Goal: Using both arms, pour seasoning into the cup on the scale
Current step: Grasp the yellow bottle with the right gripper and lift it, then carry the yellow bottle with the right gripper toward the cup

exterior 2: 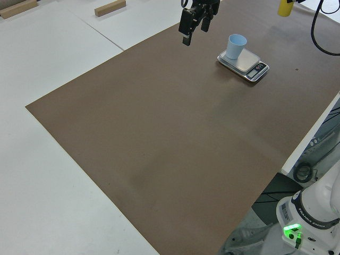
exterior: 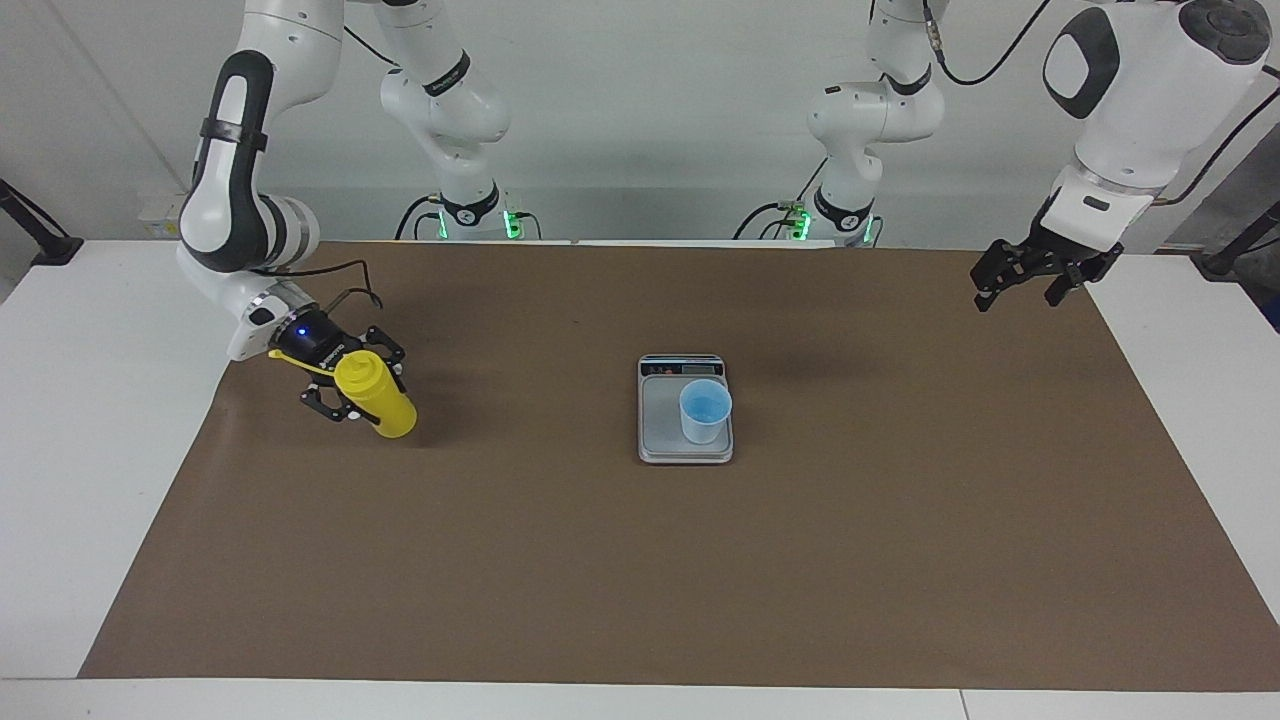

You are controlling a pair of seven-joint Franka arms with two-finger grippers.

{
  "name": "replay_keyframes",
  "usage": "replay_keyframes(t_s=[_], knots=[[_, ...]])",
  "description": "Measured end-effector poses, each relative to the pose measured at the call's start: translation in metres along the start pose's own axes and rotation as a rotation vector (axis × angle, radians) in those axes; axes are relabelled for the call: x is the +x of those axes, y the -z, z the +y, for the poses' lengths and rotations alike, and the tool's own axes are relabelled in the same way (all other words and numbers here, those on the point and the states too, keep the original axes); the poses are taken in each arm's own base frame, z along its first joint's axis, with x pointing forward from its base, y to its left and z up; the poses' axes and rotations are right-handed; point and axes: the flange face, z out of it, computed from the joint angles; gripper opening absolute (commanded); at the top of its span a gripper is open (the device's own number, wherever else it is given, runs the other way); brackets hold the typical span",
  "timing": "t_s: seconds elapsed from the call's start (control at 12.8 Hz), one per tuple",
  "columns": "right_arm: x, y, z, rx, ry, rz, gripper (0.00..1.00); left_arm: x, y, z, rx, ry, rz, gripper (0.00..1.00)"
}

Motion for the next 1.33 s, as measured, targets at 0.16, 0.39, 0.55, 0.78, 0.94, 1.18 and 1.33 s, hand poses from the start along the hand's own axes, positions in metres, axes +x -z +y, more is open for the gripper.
replay_keyframes(t_s=[0.16, 0.39, 0.55, 0.78, 0.94, 1.18, 1.33], knots=[[0.028, -0.007, -0.006, -0.002, 0.0, -0.056, 0.27, 0.0, 0.0, 0.0, 0.0, 0.0, 0.0, 1.0], [0.065, -0.019, -0.017, -0.002, 0.007, -0.151, 0.27, 0.0, 0.0, 0.0, 0.0, 0.0, 0.0, 1.0], [0.087, -0.028, -0.022, -0.01, 0.006, -0.21, 0.27, 0.0, 0.0, 0.0, 0.0, 0.0, 0.0, 1.0], [0.122, -0.053, -0.04, -0.048, 0.028, -0.3, 0.27, 0.0, 0.0, 0.0, 0.0, 0.0, 0.0, 1.0], [0.141, -0.078, -0.059, -0.077, 0.052, -0.361, 0.27, 0.0, 0.0, 0.0, 0.0, 0.0, 0.0, 1.0], [0.166, -0.113, -0.091, -0.131, 0.096, -0.45, 0.27, 0.0, 0.0, 0.0, 0.0, 0.0, 0.0, 1.0], [0.176, -0.134, -0.111, -0.159, 0.121, -0.494, 0.27, 0.0, 0.0, 0.0, 0.0, 0.0, 0.0, 1.0]])
